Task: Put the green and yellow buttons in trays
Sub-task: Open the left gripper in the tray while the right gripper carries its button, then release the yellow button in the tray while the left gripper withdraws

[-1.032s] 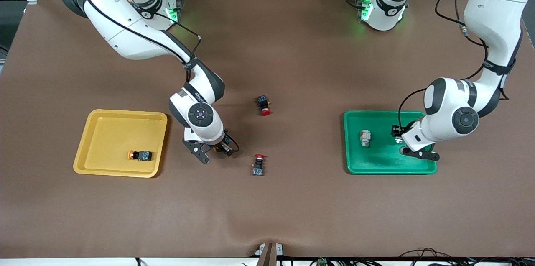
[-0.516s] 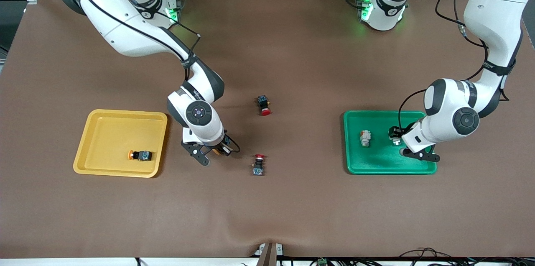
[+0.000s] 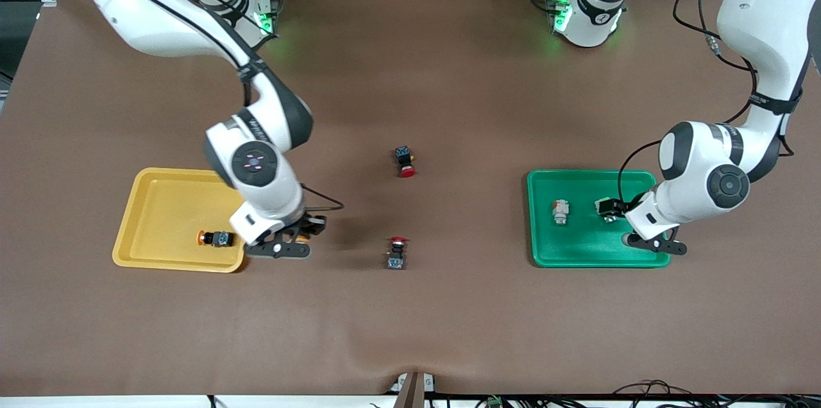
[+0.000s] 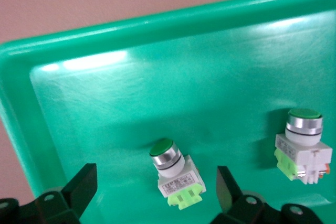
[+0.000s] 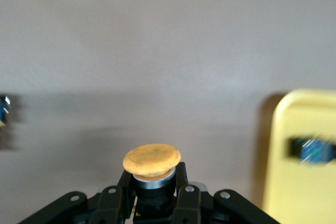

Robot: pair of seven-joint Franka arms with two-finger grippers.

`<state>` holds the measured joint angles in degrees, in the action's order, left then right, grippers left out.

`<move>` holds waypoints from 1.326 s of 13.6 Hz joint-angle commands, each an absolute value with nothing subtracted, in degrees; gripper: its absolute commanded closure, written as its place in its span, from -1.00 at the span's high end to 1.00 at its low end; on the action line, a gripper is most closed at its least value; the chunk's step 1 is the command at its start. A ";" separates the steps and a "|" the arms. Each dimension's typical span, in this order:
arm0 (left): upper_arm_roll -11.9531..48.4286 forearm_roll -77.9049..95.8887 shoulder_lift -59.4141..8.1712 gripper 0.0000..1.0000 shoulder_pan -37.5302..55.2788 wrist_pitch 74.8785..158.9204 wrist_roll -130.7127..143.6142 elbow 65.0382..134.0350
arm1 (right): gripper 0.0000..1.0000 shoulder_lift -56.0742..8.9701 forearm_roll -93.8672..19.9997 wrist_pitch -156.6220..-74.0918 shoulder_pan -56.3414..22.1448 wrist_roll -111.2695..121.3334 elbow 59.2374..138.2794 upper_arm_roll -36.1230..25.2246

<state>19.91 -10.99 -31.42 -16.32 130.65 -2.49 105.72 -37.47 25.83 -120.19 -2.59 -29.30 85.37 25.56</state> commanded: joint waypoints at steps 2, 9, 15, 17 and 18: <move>20.65 -11.87 -28.66 1.00 -16.26 124.30 -2.90 101.53 | -1.00 -34.81 25.93 -114.81 1.48 -8.73 86.66 26.37; 24.95 -11.51 -24.97 1.00 -16.00 108.57 -2.73 90.28 | -1.00 -27.78 25.66 -113.38 11.59 10.00 98.34 26.81; 27.60 -10.03 -18.38 1.00 -16.26 104.95 -2.29 89.39 | 1.00 -24.96 25.31 -109.96 16.26 18.80 99.76 26.81; 27.60 -7.75 -16.62 1.00 -16.26 102.49 -2.11 88.60 | 1.00 -24.96 25.14 -109.78 16.00 18.81 99.76 26.81; 27.60 -6.78 -15.83 1.00 -16.26 101.00 -2.11 88.07 | 1.00 -24.87 25.14 -109.69 16.08 18.81 99.76 26.81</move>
<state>27.47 -8.77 -18.04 -15.96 103.97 -2.25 88.64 -27.03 25.81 -109.69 15.04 18.09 97.35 25.76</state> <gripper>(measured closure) 0.000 0.110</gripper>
